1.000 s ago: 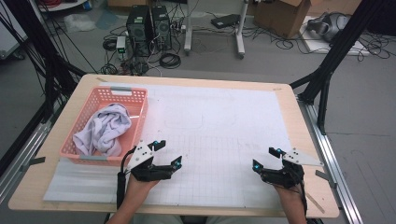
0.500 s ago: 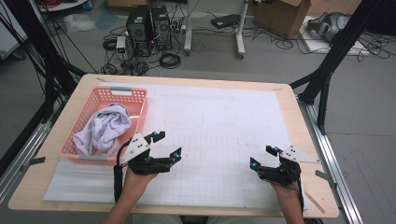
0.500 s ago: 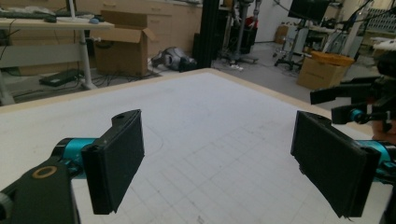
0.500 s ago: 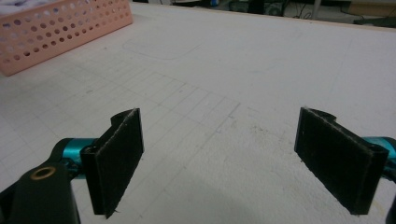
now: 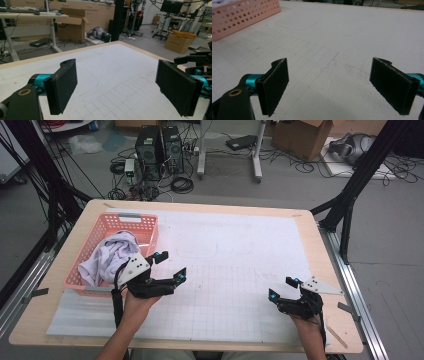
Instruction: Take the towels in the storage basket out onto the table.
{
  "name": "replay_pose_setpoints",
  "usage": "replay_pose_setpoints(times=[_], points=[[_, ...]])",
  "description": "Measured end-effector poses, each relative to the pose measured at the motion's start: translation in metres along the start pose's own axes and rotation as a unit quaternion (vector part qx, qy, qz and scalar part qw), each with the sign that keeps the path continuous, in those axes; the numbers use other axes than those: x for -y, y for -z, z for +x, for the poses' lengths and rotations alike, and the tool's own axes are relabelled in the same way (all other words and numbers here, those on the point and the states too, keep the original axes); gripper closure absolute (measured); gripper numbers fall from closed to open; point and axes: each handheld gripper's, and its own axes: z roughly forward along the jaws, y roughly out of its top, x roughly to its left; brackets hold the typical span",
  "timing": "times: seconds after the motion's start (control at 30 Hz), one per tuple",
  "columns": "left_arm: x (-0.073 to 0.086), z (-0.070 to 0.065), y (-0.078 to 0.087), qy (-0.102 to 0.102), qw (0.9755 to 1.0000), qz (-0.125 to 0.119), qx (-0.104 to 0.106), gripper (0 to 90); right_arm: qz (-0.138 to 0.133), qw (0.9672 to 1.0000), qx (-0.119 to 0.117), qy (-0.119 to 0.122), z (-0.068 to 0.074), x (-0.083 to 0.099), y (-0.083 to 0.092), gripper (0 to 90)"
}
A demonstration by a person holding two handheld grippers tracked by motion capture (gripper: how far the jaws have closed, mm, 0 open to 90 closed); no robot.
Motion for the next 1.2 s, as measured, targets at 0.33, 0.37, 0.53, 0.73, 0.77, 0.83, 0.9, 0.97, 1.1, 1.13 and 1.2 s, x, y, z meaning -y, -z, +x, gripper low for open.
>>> replay_pose_setpoints(times=[0.33,0.37,0.53,0.73,0.77,0.83,0.9,0.97,1.1,1.13,1.2], points=[[-0.018,0.023,0.015,0.006,0.9996,-0.003,-0.029,17.8,0.004,1.0,-0.007,-0.005,0.0,0.0,0.0,14.5],[-0.019,0.027,0.017,0.01,0.9995,-0.004,-0.03,17.8,0.005,1.0,-0.006,-0.003,0.0,0.0,-0.001,14.6],[-0.021,0.044,0.024,0.017,0.9984,-0.003,-0.054,17.8,0.003,1.0,-0.008,0.0,0.0,0.0,-0.001,14.6],[-0.021,0.064,0.032,0.022,0.9967,0.004,-0.077,17.8,0.011,0.9999,-0.011,0.003,0.0,0.001,-0.004,14.6],[-0.021,0.069,0.034,0.023,0.9961,0.006,-0.085,17.8,0.011,0.9999,-0.011,0.003,0.0,0.001,-0.004,14.6],[-0.021,0.078,0.038,0.025,0.995,0.011,-0.097,17.7,0.011,0.9998,-0.013,0.004,0.002,0.001,-0.004,14.6],[-0.022,0.086,0.041,0.028,0.9936,0.016,-0.108,17.7,0.011,0.9998,-0.014,0.007,0.002,0.001,-0.004,14.6],[-0.022,0.093,0.044,0.03,0.9924,0.023,-0.117,17.6,0.013,0.9998,-0.014,0.003,0.003,0.001,-0.004,14.6],[-0.02,0.109,0.05,0.029,0.9877,0.05,-0.145,17.4,0.015,0.9998,-0.015,0.006,0.002,0.002,-0.005,14.6],[-0.02,0.109,0.05,0.029,0.9877,0.05,-0.145,17.4,0.016,0.9997,-0.016,0.005,0.002,0.002,-0.005,14.6],[-0.018,0.116,0.052,0.032,0.9853,0.063,-0.155,17.4,0.016,0.9997,-0.018,0.006,0.002,0.002,-0.006,14.6]])
